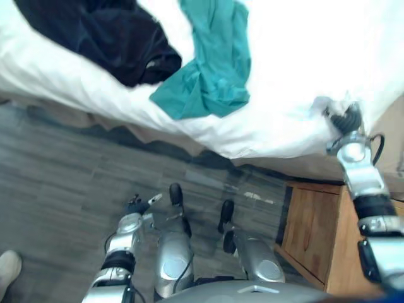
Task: Tidy the bed and pick cloth on bed and put in laundry
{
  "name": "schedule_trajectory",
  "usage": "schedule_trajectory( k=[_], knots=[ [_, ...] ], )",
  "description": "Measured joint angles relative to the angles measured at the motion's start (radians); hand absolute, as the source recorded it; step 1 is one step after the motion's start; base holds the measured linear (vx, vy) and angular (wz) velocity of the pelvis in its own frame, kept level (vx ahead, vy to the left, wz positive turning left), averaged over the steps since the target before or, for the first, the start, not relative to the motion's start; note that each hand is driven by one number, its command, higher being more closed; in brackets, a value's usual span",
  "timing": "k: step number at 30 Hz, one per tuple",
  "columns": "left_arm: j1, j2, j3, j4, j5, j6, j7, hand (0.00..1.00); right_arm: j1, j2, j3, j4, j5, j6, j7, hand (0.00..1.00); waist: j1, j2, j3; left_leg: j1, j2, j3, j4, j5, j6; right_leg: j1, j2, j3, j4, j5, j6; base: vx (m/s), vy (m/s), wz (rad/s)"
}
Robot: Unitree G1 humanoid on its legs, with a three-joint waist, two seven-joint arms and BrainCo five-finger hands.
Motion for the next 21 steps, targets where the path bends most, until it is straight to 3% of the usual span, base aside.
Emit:
schedule_trajectory(
  k=[2, 3, 7, 12, 18, 21],
  knots=[
    [0.018, -0.002, 0.0, 0.002, 0.002, 0.012, -0.003, 0.0, 0.062, 0.008, -0.026, 0.0, 0.018, -0.002, -0.004, 1.0, -0.006, -0.005, -0.028, 0.024, -0.002, 0.018, -0.006, -0.004, -0.005, 0.014, -0.003, 0.007, 0.0, 0.0, 0.001, 0.05, 0.035, -0.24],
    [0.03, -0.003, 0.002, 0.007, 0.013, 0.016, -0.004, 0.0, 0.101, 0.019, -0.05, 0.0, 0.04, -0.014, -0.006, 0.0, -0.011, -0.004, -0.046, 0.05, -0.004, 0.029, -0.019, -0.004, -0.006, 0.025, -0.004, 0.023, 0.0, -0.001, 0.001, 0.02, 0.035, -0.3],
    [0.097, -0.023, 0.011, 0.02, 0.036, 0.016, -0.009, 0.0, 0.214, 0.062, -0.105, 0.003, 0.097, -0.065, -0.007, 0.0, -0.038, 0.018, -0.111, 0.123, -0.021, 0.055, -0.084, 0.011, -0.003, 0.06, -0.01, 0.043, -0.004, -0.012, 0.017, 0.01, 0.032, -0.2],
    [0.202, -0.07, 0.042, 0.07, 0.04, 0.014, -0.047, 0.0, 0.388, 0.159, -0.222, 0.084, 0.316, -0.155, -0.007, 0.0, -0.068, 0.067, -0.187, 0.209, -0.052, 0.079, -0.139, 0.012, -0.005, 0.108, -0.03, 0.059, -0.007, -0.037, 0.031, 0.01, 0.065, -0.09],
    [0.261, -0.099, 0.083, 0.129, 0.063, -0.01, -0.093, 0.0, 0.486, 0.284, -0.307, 0.275, 0.542, -0.24, 0.05, 0.0, -0.087, 0.103, -0.211, 0.287, -0.065, 0.112, -0.14, -0.017, -0.005, 0.184, -0.042, 0.088, -0.037, -0.035, 0.038, 0.05, 0.044, -0.16],
    [0.275, -0.107, 0.12, 0.162, 0.079, -0.037, -0.124, 0.0, 0.507, 0.306, -0.433, 0.382, 0.611, -0.276, 0.057, 0.0, -0.092, 0.123, -0.218, 0.326, -0.073, 0.133, -0.14, -0.032, -0.005, 0.217, -0.049, 0.102, -0.042, -0.037, 0.045, 0.06, 0.041, -0.18]
  ],
)
